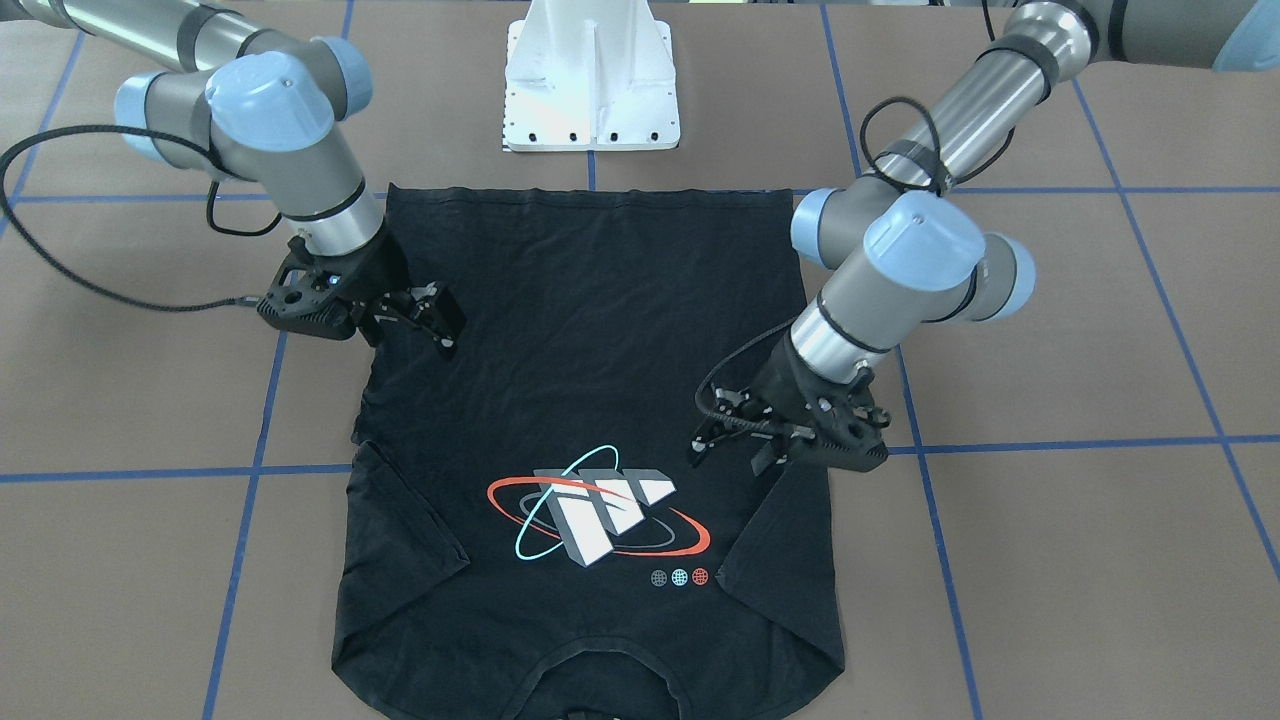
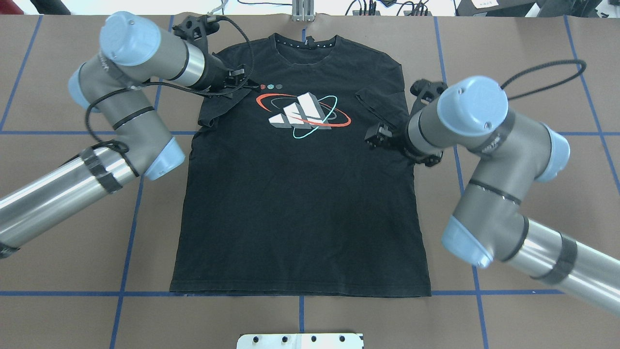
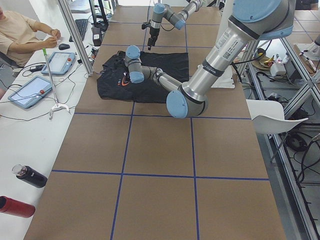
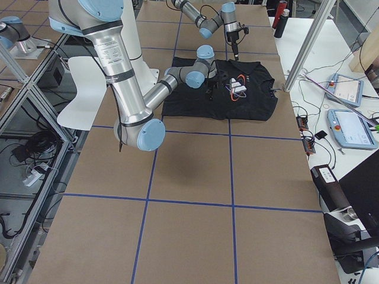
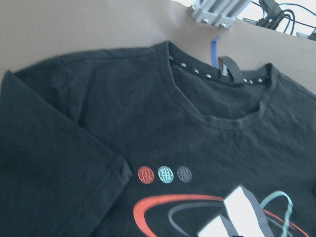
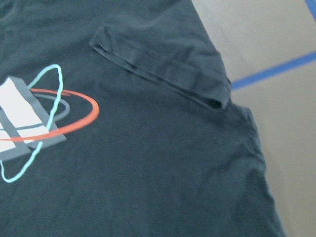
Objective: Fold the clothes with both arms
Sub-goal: 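Move the right gripper to the near hem corner while the left gripper reaches the sleeve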
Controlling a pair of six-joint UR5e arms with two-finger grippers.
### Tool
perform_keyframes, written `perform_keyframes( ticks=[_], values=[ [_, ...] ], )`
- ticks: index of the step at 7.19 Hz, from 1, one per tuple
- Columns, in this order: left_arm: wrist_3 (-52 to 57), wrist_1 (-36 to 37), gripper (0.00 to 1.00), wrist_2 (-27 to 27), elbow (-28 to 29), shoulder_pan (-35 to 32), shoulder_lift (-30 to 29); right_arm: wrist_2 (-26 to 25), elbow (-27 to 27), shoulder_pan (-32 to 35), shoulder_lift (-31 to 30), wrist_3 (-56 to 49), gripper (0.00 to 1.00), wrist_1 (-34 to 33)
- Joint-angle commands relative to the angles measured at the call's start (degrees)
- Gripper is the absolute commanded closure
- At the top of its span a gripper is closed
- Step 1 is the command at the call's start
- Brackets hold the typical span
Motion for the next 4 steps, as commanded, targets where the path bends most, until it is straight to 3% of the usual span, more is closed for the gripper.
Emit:
perform_keyframes(
  ticks=[1, 4],
  values=[
    [-1.72, -0.01, 0.17, -0.59, -9.84, 0.07, 7.5, -4.95, 10.2, -8.48, -8.75, 11.42, 0.01, -1.83],
    [-6.7, 0.95, 0.18, -1.46, -16.96, 0.16, 11.03, -13.91, 14.46, -19.21, -15.03, 27.18, 0.07, -1.83]
  ],
)
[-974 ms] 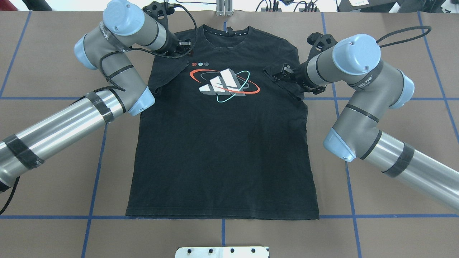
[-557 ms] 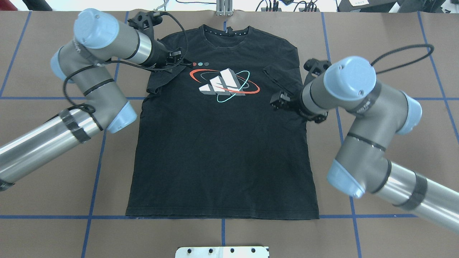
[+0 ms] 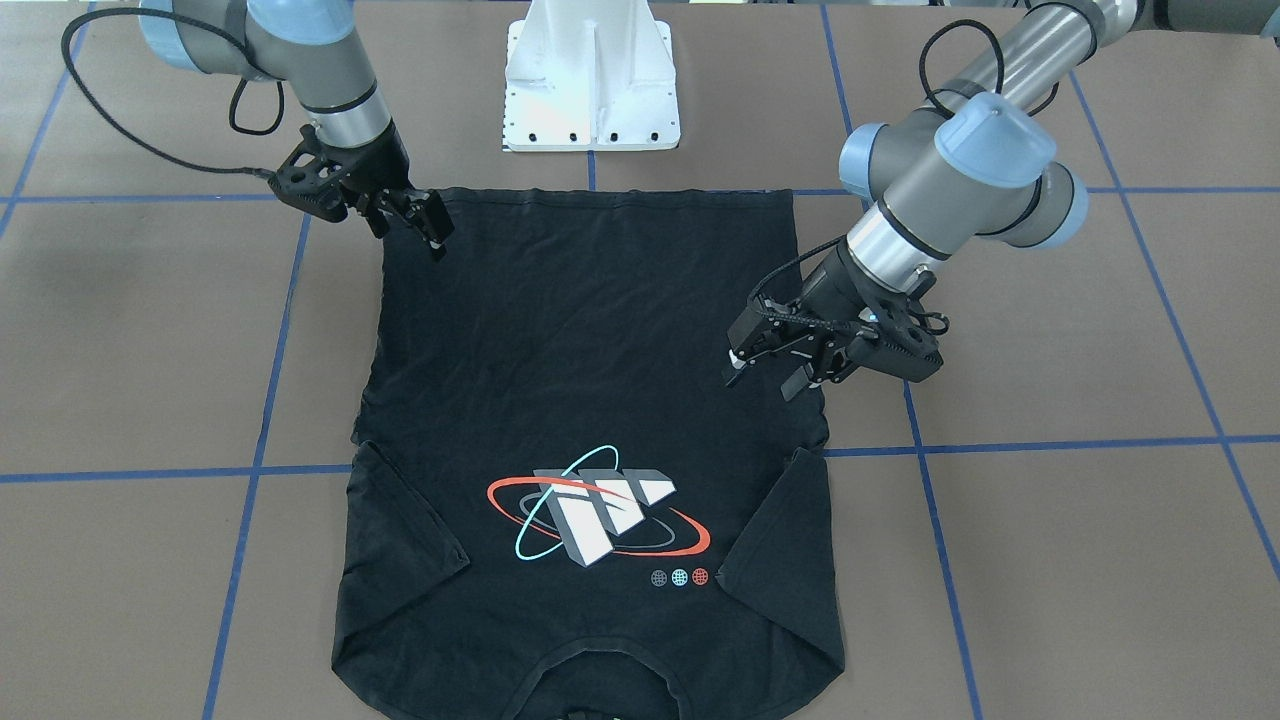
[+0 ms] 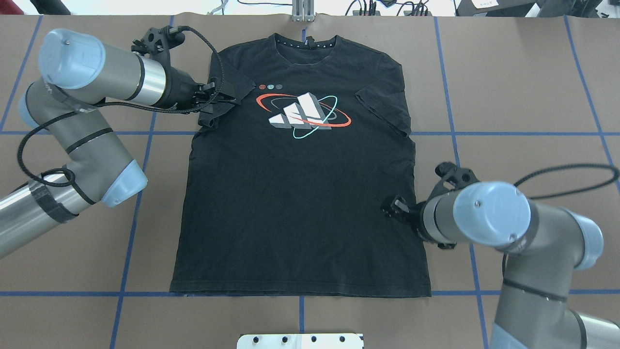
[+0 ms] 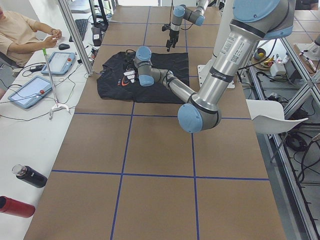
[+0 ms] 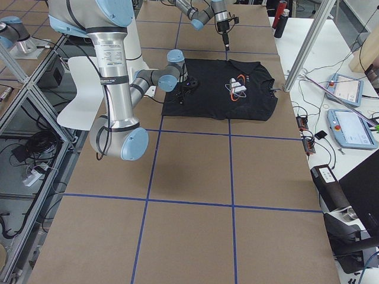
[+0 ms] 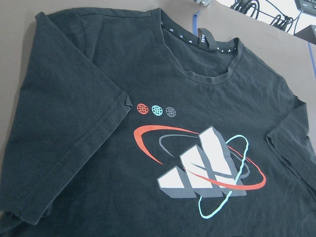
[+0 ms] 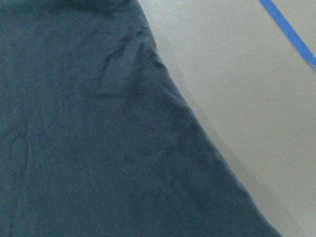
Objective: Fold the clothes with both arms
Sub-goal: 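Move the right gripper to the near hem corner while the left gripper reaches the sleeve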
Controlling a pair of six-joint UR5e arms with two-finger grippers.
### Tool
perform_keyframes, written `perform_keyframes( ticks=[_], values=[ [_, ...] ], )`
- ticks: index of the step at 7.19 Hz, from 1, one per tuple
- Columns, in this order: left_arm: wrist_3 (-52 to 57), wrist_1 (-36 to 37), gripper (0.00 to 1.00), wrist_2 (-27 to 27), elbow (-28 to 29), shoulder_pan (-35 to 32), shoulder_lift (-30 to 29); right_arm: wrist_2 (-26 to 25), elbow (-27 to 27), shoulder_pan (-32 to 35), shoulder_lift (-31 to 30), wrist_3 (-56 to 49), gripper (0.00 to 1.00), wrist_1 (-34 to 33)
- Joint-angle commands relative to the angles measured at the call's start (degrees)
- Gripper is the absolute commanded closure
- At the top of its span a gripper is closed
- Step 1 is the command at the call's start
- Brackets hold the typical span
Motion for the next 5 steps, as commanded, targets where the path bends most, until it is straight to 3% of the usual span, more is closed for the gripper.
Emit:
perform_keyframes(
  ticks=[1, 2, 3, 4, 5],
  values=[
    [-2.82, 1.57, 0.18, -0.82, -5.61, 0.03, 3.46, -6.13, 1.29, -7.32, -2.77, 11.42, 0.02, -0.02],
    [-2.91, 1.75, 0.17, -0.48, -6.59, 0.03, 3.91, -6.5, 1.55, -9.52, -3.29, 20.01, 0.01, -0.28],
    [-2.91, 1.75, 0.16, -0.12, -6.6, 0.12, 3.91, -6.85, 1.9, -10.59, -5.04, 20.18, 0.01, -0.28],
    [-2.91, 1.75, 0.13, -0.03, -6.69, 0.12, 3.91, -7.99, 1.99, -12.69, -7.14, 20.96, 0.2, -0.28],
    [-3.0, 1.75, 0.13, 0.14, -6.86, 0.12, 3.91, -8.44, 2.08, -14.01, -7.77, 20.97, 0.2, -0.37]
  ],
)
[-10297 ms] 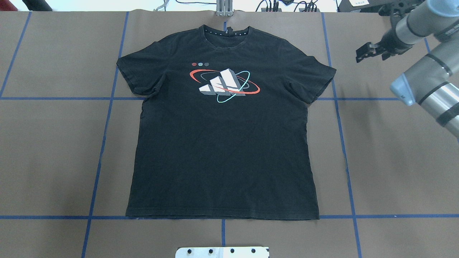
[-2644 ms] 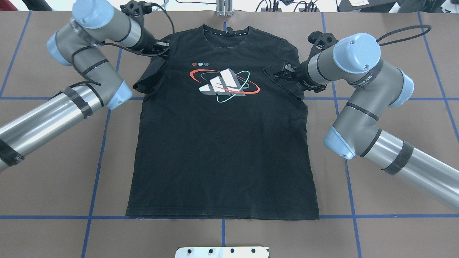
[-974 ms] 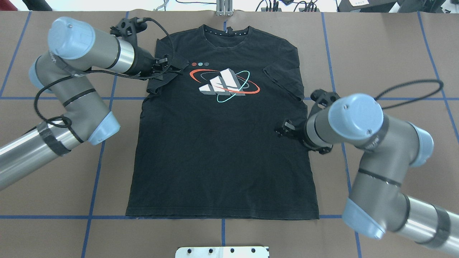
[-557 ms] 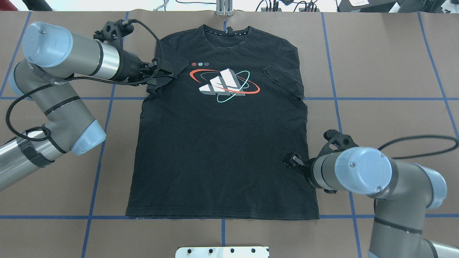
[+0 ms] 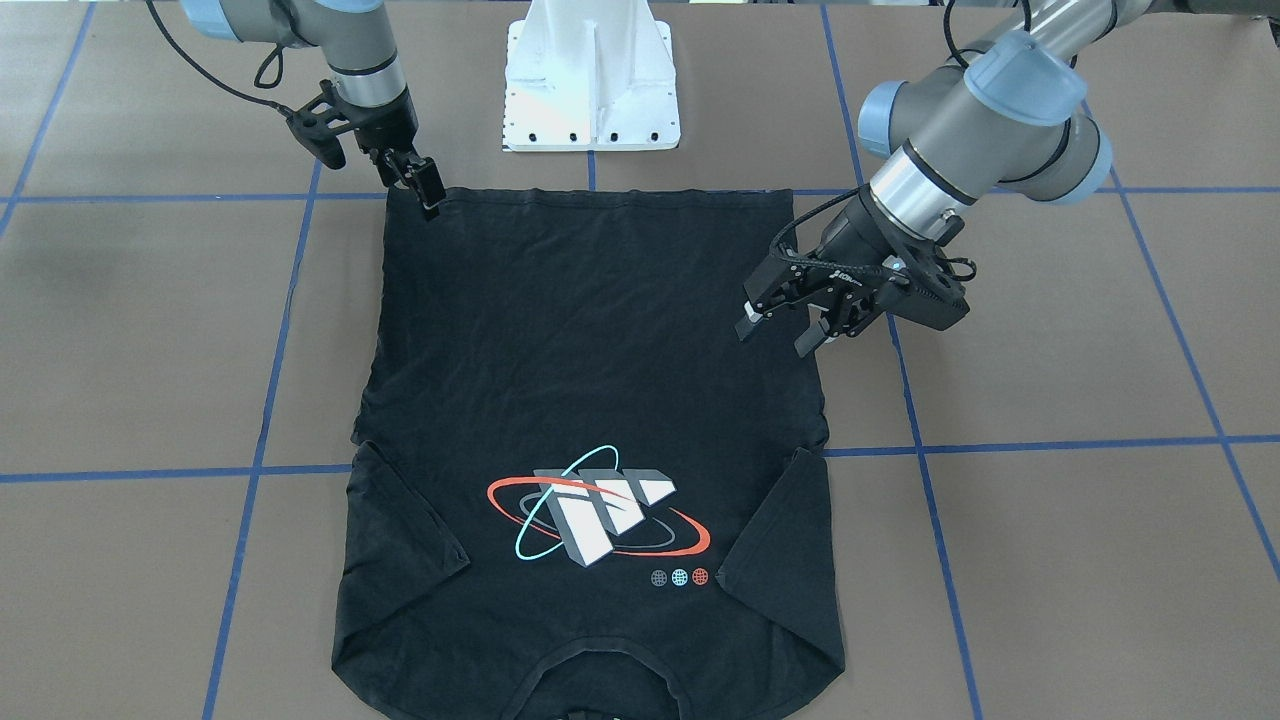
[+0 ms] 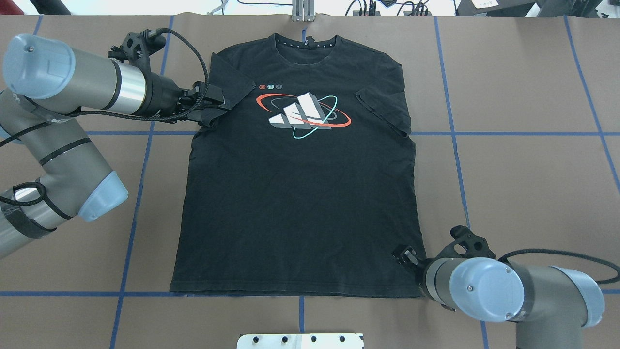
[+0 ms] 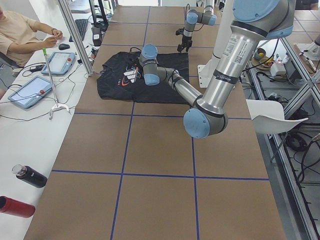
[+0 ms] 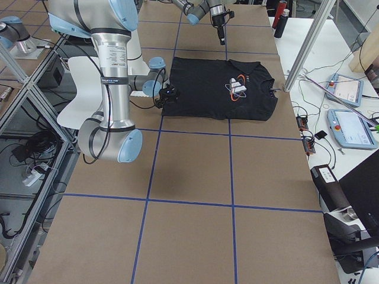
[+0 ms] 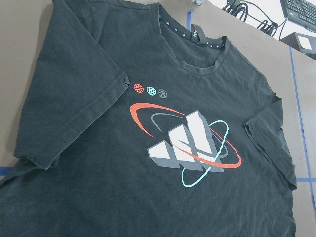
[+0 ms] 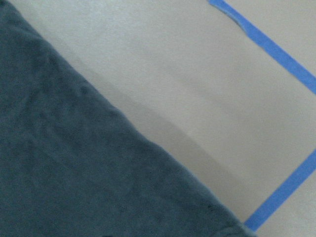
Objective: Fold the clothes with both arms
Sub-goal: 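Move the right gripper to the near hem corner while the left gripper reaches the sleeve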
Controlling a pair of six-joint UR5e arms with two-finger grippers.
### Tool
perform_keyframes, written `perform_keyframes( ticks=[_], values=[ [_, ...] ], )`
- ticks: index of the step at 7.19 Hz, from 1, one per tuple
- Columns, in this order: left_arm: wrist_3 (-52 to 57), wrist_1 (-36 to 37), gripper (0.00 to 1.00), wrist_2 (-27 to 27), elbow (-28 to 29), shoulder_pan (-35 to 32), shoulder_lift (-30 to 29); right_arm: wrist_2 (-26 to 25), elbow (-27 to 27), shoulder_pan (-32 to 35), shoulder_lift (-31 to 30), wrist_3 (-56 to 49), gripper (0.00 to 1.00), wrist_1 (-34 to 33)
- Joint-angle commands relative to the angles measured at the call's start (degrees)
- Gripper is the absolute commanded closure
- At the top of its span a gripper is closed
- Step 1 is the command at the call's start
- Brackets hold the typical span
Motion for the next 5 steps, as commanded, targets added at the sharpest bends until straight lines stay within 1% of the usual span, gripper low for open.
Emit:
perform_keyframes(
  ticks=[1, 2, 4, 5],
  values=[
    [-0.17, 0.11, 0.13, 0.81, -0.41, 0.02, -0.04, -2.1, 0.06, -4.71, -2.6, 0.7, 0.24, -0.07],
    [-0.86, 0.02, 0.13, 0.91, -0.41, 0.1, -0.04, -6.9, 1.02, -6.47, -3.57, 0.7, 0.28, -0.25],
    [-0.87, 0.02, 0.13, 1.17, -0.32, 0.28, 0.49, -6.86, 1.38, -7.28, -3.93, 0.7, 0.34, -0.25],
    [-0.87, 0.11, 0.13, 1.69, -0.23, 0.37, 0.58, -6.86, 1.81, -7.2, -3.93, 0.7, 0.57, -0.25]
  ],
)
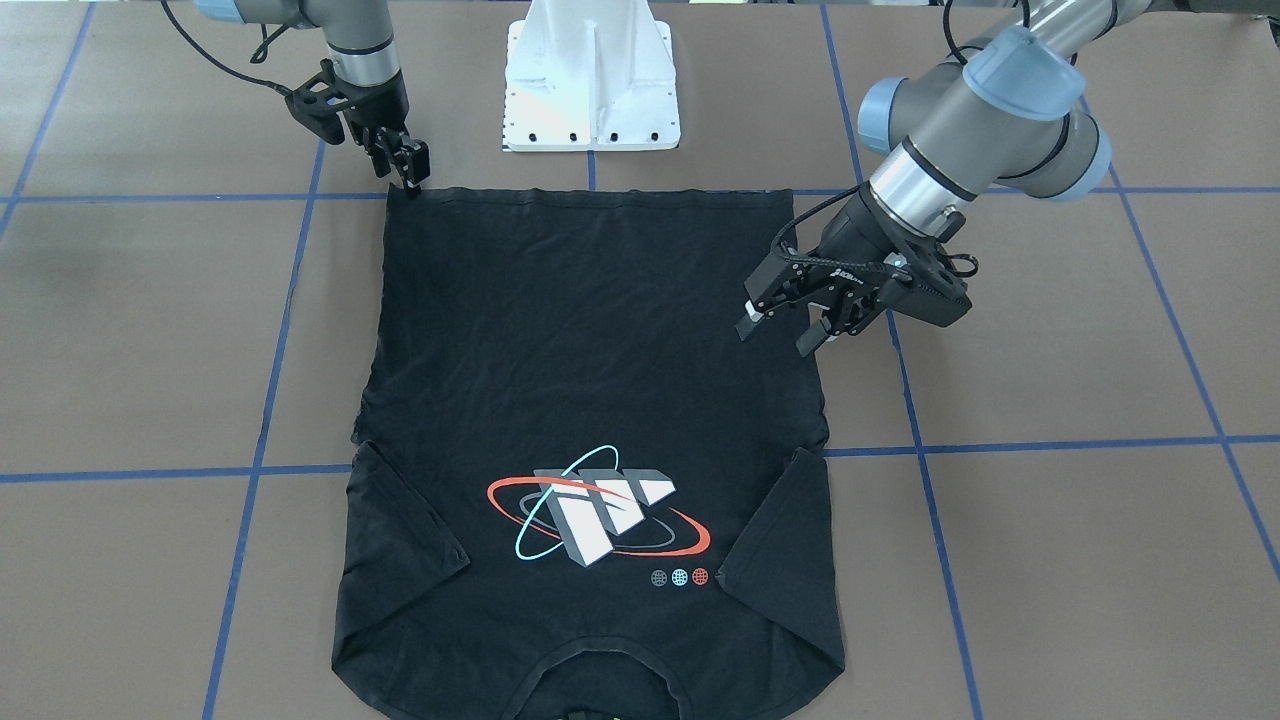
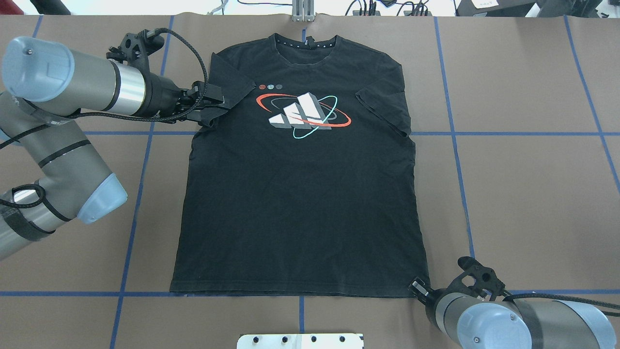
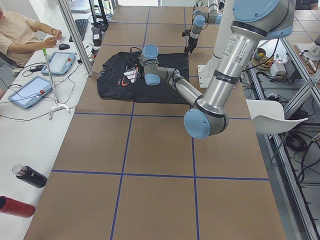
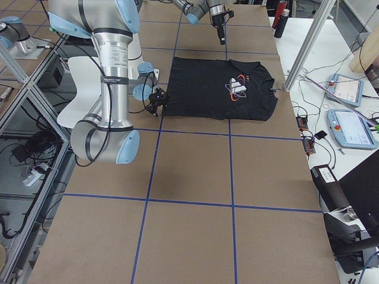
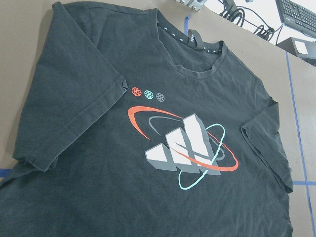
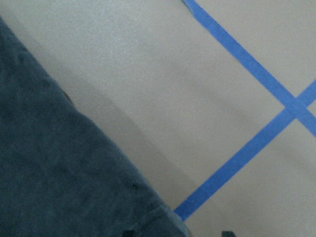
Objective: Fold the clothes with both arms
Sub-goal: 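Move the right gripper to the near hem corner while the left gripper reaches the sleeve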
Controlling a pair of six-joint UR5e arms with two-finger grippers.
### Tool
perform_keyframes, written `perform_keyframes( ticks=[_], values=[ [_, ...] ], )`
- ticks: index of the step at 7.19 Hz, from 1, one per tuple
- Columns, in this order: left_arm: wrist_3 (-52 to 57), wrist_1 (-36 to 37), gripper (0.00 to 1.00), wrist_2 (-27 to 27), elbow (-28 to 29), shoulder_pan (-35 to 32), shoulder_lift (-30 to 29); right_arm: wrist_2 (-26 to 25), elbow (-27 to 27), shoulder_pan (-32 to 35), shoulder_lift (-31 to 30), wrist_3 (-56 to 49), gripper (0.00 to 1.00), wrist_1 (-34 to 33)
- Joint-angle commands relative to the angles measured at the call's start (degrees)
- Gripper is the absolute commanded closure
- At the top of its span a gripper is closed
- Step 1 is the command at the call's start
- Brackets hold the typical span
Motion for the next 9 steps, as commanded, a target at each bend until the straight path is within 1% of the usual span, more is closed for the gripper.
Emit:
perform_keyframes(
  ticks=[1, 3, 5, 6, 7, 8, 9],
  values=[
    [-0.01, -0.02, 0.13, 0.56, 0.0, 0.09, 0.78, -0.2, 1.21, -0.15, -0.59, 0.0, 0.69, -0.09],
    [-0.01, -0.02, 0.12, 1.0, -0.61, 0.09, 1.83, -0.46, 1.13, -0.32, -1.38, 0.0, 0.7, -0.18],
    [-0.01, -0.02, 0.12, 2.93, -1.23, 0.35, 2.54, -0.64, 1.22, -0.32, -1.47, 0.0, 0.72, -0.18],
    [-0.01, -0.02, 0.12, 2.94, -2.01, 0.35, 3.5, -0.38, 1.65, -0.15, -1.38, 0.0, 1.0, -0.18],
    [-0.01, -0.02, 0.12, 2.94, -3.15, 0.44, 4.56, -0.2, 2.0, 0.37, -1.21, -0.17, 1.0, -0.18],
    [-0.45, 0.06, 0.11, 2.94, -3.08, 0.87, 4.57, -0.03, 2.18, 0.64, -1.21, -0.35, 1.0, -0.18],
    [-2.19, 0.5, 0.02, 3.02, -3.25, 1.57, 4.57, 0.85, 3.57, 1.34, -1.29, -0.61, 1.0, -0.18]
  ],
)
